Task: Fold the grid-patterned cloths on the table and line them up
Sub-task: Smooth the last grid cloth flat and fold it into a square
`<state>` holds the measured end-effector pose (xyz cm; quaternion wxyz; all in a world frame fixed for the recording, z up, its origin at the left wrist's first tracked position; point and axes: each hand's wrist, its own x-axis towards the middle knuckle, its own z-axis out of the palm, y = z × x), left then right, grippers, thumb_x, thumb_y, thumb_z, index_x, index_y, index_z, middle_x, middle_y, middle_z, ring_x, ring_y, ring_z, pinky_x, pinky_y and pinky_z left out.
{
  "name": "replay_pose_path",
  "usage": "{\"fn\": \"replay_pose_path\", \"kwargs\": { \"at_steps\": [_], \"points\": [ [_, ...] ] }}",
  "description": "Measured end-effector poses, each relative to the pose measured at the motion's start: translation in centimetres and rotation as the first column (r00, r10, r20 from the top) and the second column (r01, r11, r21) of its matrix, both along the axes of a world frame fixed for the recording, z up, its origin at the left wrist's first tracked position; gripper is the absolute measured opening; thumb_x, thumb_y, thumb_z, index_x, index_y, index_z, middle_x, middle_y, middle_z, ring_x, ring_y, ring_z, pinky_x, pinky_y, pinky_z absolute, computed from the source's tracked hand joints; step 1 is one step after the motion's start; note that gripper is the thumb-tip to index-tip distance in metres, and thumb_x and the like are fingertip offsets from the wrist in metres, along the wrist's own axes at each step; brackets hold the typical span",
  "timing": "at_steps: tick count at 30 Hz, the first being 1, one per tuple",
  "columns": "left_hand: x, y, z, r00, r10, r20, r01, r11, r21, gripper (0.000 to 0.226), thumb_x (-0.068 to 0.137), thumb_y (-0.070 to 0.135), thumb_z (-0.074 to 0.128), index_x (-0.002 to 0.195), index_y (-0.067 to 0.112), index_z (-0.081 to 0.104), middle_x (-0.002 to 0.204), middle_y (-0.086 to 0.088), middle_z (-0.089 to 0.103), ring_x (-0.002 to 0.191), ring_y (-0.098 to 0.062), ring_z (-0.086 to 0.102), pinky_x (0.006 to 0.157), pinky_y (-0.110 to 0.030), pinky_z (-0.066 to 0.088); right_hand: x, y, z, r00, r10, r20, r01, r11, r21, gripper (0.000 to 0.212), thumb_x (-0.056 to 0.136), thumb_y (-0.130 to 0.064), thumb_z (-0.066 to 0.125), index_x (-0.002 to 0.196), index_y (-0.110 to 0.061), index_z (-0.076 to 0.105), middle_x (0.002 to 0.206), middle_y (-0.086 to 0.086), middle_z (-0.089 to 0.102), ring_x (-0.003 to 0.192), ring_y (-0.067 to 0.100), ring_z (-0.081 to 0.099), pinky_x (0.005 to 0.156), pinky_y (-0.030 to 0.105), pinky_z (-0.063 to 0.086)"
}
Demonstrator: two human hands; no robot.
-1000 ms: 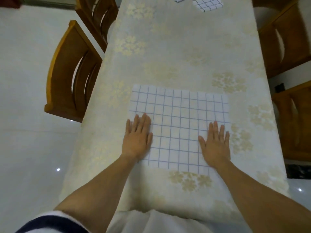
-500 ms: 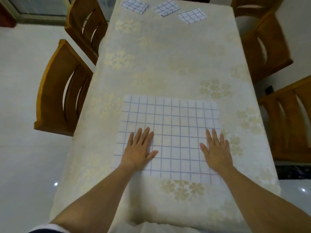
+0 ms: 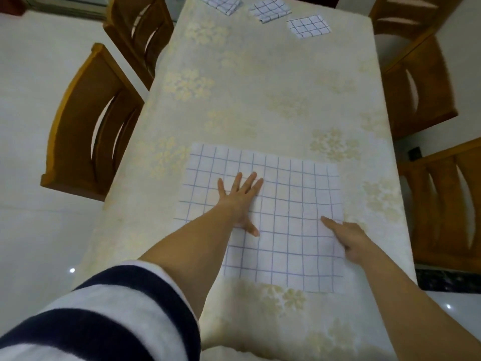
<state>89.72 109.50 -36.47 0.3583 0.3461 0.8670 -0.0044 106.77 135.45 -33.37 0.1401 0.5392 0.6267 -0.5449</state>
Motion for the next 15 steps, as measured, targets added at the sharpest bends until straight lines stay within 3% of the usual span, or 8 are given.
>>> {"fn": "replay_pose_path", "kwargs": {
  "at_steps": [2,3,5,7,9,12,15],
  "points": [
    [0.0,0.4,0.4,1.0,0.014,0.01,-0.013,0.999,-0.043,0.163,0.049,0.081,0.08,0.149,0.032,-0.039,0.154,0.008,-0.049,0.145,-0.032,-0.039,0.106,-0.08,-0.014,1.0,0.0,-0.1,1.0,0.016,-0.001,-0.016,1.0,0.012,0.07,0.087,-0.039,0.074,0.14,-0.001,0.049,0.138,0.012,0.055,0.128,0.033,0.052,0.111,0.048,0.039],
    [0.1,0.6,0.7,1.0,0.021,0.02,-0.02,0.997,-0.071,0.164,0.049,0.08,0.081,0.147,0.031,-0.04,0.152,0.007,-0.051,0.144,-0.032,-0.04,0.106,-0.081,-0.014,1.3,-0.1,0.0,0.999,0.045,-0.024,-0.042,0.995,0.094,0.059,0.089,-0.038,0.072,0.133,-0.001,0.057,0.13,0.013,0.061,0.118,0.032,0.059,0.104,0.047,0.046],
    [0.3,1.1,1.3,0.998,0.048,0.043,-0.042,0.991,-0.129,0.165,0.051,0.077,0.084,0.145,0.031,-0.043,0.149,0.007,-0.054,0.143,-0.033,-0.042,0.105,-0.082,-0.012,1.9,-0.7,0.4,0.985,0.165,-0.048,-0.14,0.934,0.329,0.033,0.092,-0.037,0.067,0.1,-0.005,0.073,0.099,0.011,0.072,0.093,0.028,0.067,0.081,0.037,0.054],
    [0.6,1.7,1.8,0.995,0.083,0.061,-0.071,0.981,-0.182,0.166,0.052,0.071,0.087,0.143,0.03,-0.045,0.147,0.006,-0.056,0.141,-0.036,-0.043,0.104,-0.084,-0.008,2.5,-1.2,1.2,0.962,0.273,-0.031,-0.225,0.846,0.484,0.039,0.095,-0.039,0.061,0.067,-0.013,0.062,0.069,0.004,0.062,0.076,0.027,0.062,0.063,0.032,0.043],
    [0.9,2.5,2.0,0.99,0.124,0.068,-0.106,0.969,-0.223,0.166,0.054,0.064,0.09,0.141,0.03,-0.047,0.144,0.004,-0.059,0.14,-0.039,-0.044,0.102,-0.087,-0.006,3.2,-1.6,1.6,0.951,0.309,-0.033,-0.243,0.804,0.542,0.041,0.098,-0.043,0.054,0.075,-0.01,0.064,0.075,0.006,0.064,0.082,0.03,0.062,0.071,0.033,0.046],
    [1.0,3.0,2.1,0.981,0.176,0.081,-0.152,0.959,-0.24,0.168,0.055,0.057,0.094,0.139,0.03,-0.049,0.142,0.003,-0.061,0.138,-0.042,-0.046,0.1,-0.088,-0.005,3.4,-2.3,2.6,0.96,0.269,-0.072,-0.202,0.85,0.486,0.048,0.098,-0.051,0.051,0.113,-0.009,0.068,0.114,0.007,0.068,0.107,0.027,0.061,0.101,0.043,0.048],
    [0.9,3.0,2.1,0.978,0.19,0.086,-0.166,0.959,-0.231,0.168,0.055,0.055,0.095,0.137,0.032,-0.05,0.141,0.004,-0.061,0.138,-0.041,-0.046,0.099,-0.089,-0.006,4.3,-3.2,3.3,0.95,0.313,-0.003,-0.281,0.858,0.431,0.039,0.1,-0.042,0.051,0.109,-0.007,0.066,0.103,0.008,0.065,0.099,0.029,0.062,0.089,0.037,0.048]
  ]
}}
